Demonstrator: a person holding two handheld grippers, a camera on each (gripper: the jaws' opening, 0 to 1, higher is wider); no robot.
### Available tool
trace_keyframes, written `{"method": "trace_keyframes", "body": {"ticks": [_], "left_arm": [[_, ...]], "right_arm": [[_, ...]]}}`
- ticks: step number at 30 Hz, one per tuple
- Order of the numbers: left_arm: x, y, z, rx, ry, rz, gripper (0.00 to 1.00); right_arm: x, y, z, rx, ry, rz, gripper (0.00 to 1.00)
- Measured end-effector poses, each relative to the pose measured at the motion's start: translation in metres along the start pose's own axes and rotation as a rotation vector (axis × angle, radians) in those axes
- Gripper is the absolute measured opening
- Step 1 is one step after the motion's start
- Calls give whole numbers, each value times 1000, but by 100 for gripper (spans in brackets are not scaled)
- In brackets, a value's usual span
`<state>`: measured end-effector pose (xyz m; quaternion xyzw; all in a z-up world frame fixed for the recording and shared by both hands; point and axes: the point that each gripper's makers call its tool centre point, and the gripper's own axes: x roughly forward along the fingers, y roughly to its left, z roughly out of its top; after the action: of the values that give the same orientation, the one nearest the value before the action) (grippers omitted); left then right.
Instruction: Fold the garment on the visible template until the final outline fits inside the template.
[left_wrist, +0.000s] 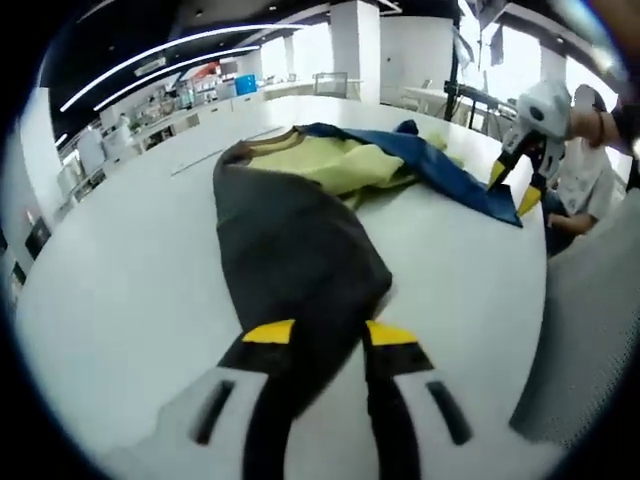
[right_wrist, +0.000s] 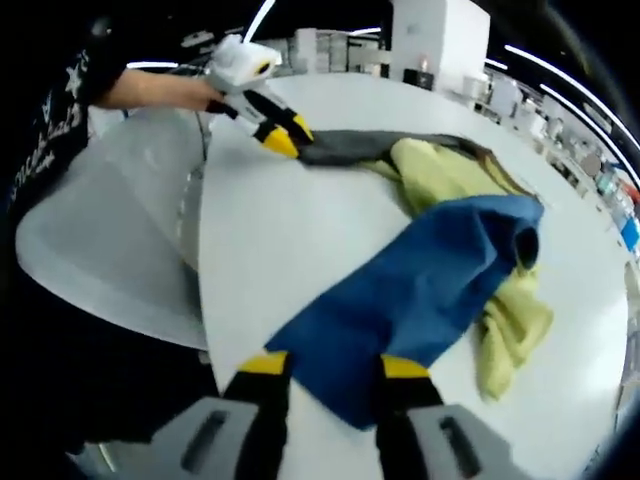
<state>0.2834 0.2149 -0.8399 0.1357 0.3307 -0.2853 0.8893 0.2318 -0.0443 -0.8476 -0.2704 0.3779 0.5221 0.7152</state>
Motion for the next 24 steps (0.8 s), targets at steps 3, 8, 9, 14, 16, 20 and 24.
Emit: {"method": "trace_keyframes", "body": {"ticks": [3,8,9,14,16,20,24], "left_arm": [[0,5,-1,-31,-4,22,20],[0,18,-2,-125,-21,43,11],[0,18,-2,-141,-22,44,9],[1,20,1,-321,-42,41,4],[2,19,3,-358,-55,29,2],[-1,24,7,-290,-44,59,1],[-9,33,19,-294,-75,91,0]], "right_arm": [[1,0,2,7,-8,-5,16],[4,0,6,9,-17,-3,3],[4,0,6,11,-18,-2,2],[5,-2,8,16,-23,-2,0],[5,-2,9,13,-19,1,0],[-1,-6,18,0,-36,-3,0],[-15,-20,32,10,-86,-41,0]]}}
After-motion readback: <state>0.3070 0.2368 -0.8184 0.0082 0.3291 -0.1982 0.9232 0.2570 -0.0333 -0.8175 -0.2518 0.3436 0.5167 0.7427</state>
